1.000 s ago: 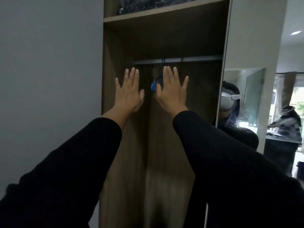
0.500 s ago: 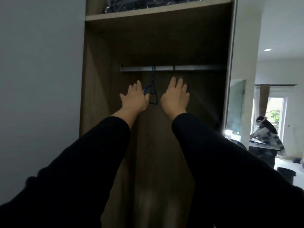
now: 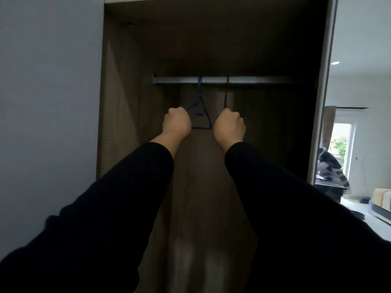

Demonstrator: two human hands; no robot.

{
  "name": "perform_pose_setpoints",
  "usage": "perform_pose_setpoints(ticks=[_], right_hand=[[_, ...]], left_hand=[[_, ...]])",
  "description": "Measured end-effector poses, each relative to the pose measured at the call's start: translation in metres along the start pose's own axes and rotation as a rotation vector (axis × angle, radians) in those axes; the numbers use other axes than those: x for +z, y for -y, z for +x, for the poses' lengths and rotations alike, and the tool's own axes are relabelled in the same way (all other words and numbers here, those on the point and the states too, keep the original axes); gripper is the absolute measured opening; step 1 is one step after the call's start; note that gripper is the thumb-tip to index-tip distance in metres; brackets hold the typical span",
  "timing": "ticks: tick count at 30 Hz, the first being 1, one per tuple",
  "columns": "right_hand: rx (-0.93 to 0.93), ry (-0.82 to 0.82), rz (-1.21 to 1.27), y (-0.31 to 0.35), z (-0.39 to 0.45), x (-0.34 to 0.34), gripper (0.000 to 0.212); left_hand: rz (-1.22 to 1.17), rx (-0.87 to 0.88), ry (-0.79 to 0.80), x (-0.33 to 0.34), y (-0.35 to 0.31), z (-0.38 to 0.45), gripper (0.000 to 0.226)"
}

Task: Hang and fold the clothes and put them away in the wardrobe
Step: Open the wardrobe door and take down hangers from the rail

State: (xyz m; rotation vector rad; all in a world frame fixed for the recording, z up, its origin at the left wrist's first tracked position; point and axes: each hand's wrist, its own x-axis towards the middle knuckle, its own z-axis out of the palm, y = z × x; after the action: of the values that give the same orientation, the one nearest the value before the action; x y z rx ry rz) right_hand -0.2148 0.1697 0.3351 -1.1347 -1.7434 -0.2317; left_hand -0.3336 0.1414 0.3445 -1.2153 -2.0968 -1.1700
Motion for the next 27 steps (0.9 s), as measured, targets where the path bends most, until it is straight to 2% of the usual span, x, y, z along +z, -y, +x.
perform_pose_setpoints(ticks=[8,14,18,22,27], right_hand=[[0.032,0.014,0.038,0.005,0.0,0.003,0.028],[0.032,0.039,0.067,0.007,-0.004,0.0,0.031],[-0.026,0.042,0.081,0.008,-0.009,-0.006,0.04],[-0.1,-0.001,-0.012,0.015,-0.022,-0.021,0.06],[-0.234,-0.012,-0.03,0.028,-0.04,-0.043,0.065]], left_hand=[[-0.242,0.036,-0.154,-0.007,0.01,0.001,0.03],[-0.297,0.064,-0.174,-0.014,0.023,-0.004,0.028],[-0.322,0.047,-0.189,-0.026,0.034,-0.017,0.027],[-0.345,-0.008,-0.207,-0.046,0.048,-0.039,0.027],[-0.306,-0.016,-0.254,-0.078,0.071,-0.072,0.029]])
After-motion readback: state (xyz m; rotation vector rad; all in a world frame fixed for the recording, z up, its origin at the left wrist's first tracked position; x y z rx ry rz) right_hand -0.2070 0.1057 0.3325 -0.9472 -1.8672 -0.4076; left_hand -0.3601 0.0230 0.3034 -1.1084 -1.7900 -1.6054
